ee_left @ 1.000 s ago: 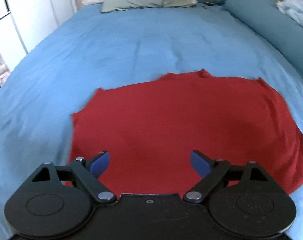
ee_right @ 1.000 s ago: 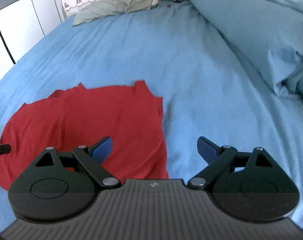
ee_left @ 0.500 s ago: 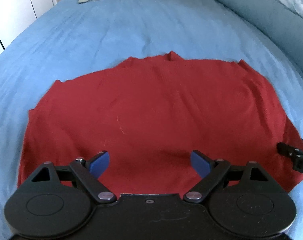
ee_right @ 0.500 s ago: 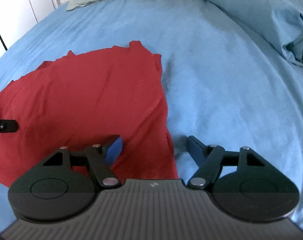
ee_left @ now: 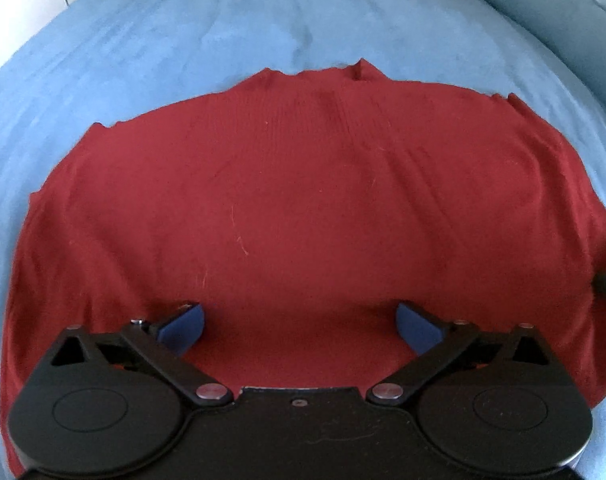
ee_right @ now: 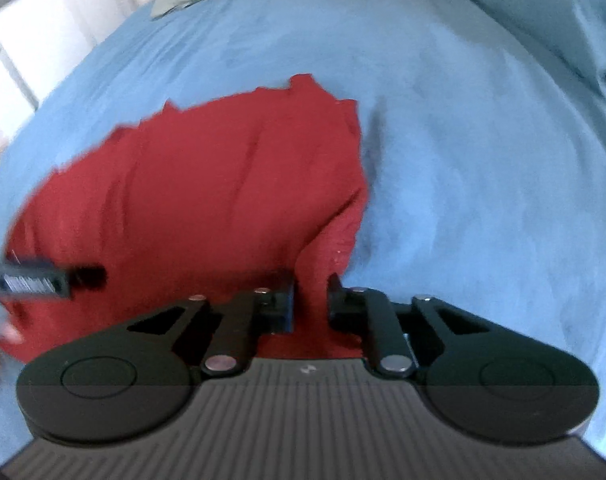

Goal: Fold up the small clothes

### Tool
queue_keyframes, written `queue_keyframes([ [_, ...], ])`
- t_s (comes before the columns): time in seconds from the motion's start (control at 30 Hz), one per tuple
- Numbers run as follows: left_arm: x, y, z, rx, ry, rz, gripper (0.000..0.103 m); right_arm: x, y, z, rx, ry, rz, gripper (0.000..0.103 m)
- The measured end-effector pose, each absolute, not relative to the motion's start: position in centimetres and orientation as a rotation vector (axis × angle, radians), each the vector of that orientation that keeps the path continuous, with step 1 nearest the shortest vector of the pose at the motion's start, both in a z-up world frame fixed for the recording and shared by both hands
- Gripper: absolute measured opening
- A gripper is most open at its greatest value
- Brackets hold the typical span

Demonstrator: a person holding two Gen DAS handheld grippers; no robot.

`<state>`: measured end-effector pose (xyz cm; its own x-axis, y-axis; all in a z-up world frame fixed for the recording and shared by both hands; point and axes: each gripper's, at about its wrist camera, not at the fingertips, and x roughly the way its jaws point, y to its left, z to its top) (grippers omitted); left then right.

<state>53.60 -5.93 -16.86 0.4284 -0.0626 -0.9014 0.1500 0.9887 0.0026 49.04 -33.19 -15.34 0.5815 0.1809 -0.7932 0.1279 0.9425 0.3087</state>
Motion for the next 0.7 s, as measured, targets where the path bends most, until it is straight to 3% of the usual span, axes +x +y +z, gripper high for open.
queue_keyframes([
  [0.17,53.8,-4.5,-15.5,0.052,1.145,-0.192,0.102,50.0,-33.1,-10.2,0.571,0.878,0.089,0.026],
  [0.43,49.6,5.5,-10.8,0.071,1.023,-0.135,0.101,54.2,-17.1,-3.2,0.402,0.808,0.472,0.026],
  [0.53,47.3,9.7,-11.1,0.091,1.023,-0.094,0.101,54.9,-8.2,-5.2,0.248,0.879,0.621,0.026],
  [0.7,44.0,13.3,-13.4,0.078,1.075,-0.073,0.100,54.2,1.6,-13.7,0.006,1.083,0.657,0.026],
])
